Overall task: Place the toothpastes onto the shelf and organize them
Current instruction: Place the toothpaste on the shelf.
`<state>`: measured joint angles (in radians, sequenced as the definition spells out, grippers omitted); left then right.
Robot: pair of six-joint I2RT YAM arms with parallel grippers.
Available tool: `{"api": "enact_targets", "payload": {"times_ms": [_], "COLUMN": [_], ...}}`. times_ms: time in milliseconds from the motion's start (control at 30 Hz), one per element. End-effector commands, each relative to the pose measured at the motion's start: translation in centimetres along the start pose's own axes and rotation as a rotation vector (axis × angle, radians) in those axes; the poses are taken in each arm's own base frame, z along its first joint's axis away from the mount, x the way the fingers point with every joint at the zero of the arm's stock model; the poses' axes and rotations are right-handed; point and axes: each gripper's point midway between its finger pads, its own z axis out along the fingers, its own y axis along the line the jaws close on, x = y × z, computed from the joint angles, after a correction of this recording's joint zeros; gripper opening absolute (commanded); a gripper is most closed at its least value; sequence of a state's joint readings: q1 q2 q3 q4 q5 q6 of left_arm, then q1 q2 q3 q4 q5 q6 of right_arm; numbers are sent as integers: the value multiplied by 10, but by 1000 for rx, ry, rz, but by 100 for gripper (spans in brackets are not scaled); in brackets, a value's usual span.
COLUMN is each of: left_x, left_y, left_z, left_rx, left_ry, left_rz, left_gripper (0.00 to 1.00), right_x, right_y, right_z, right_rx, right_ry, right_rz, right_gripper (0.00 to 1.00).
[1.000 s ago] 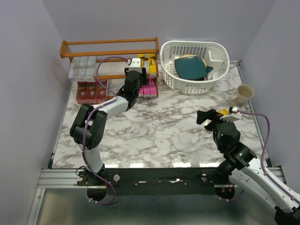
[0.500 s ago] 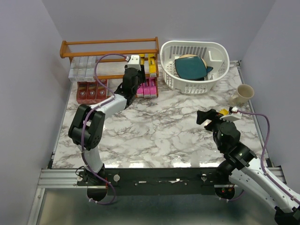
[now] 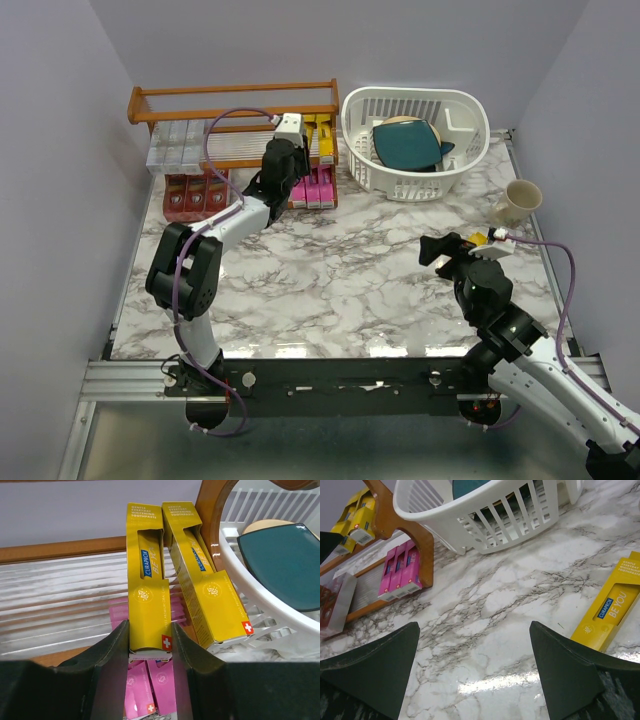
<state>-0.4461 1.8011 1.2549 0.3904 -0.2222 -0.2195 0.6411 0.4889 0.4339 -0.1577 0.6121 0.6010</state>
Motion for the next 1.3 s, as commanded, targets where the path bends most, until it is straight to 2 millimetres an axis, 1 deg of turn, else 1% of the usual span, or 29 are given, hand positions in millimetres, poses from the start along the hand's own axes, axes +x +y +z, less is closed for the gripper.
{"api": "enact_targets", "payload": {"times_ms": [0,67,200,400,467,700,800,867,900,967,1000,1033,1067,1100,1167,1200,1233,1267], "left_x": [-9,-10,-13,-18,-18,-25,-29,-30,-35,-38,-48,-49,-54,-66,-67,-80,-73,-75], "left_y": [-13,-15,-26,-42,-43,-47,-43,-38,-37,-32,-32,-29,-28,-26,-19,-16,-10,-1], "left_z": [-1,-2,-4,-7,-7,-9,-11,-13,-16,-20,-26,-29,-33,-41,-50,-63,-71,-79], "left_rx": [48,48,90,156,158,174,153,135,131,110,110,100,94,92,60,50,23,-15], "left_ry": [4,9,13,18,20,14,4,4,-4,-9,-30,-30,-36,-55,-33,-51,-16,-17], "left_rz": [-92,-117,-150,-162,-168,-171,-164,-144,-142,-131,-134,-129,-127,-126,-127,-132,-122,-121], "left_gripper": [39,40,43,53,59,62,67,75,77,84,87,92,95,99,99,99,99,99], "right_x": [0,1,2,2,2,2,3,2,2,2,2,1,1,1,-1,-1,-1,0], "right_y": [-1,0,0,-1,0,0,-1,-1,-1,-1,0,0,0,0,0,0,1,-1], "right_z": [1,2,2,2,2,2,2,2,2,2,2,1,1,1,-1,-1,-1,-1], "right_rx": [-1,-3,-3,0,1,0,4,4,4,4,2,0,-2,-1,1,1,0,7], "right_ry": [-6,-3,1,1,2,4,3,0,1,3,3,1,4,5,5,7,8,11], "right_rz": [-7,-8,-11,-12,-12,-12,-14,-10,-12,-10,-9,-4,-6,-4,6,9,13,10], "right_gripper": [99,99,99,99,99,99,99,99,99,99,99,99,100,100,100,100,100,100]}}
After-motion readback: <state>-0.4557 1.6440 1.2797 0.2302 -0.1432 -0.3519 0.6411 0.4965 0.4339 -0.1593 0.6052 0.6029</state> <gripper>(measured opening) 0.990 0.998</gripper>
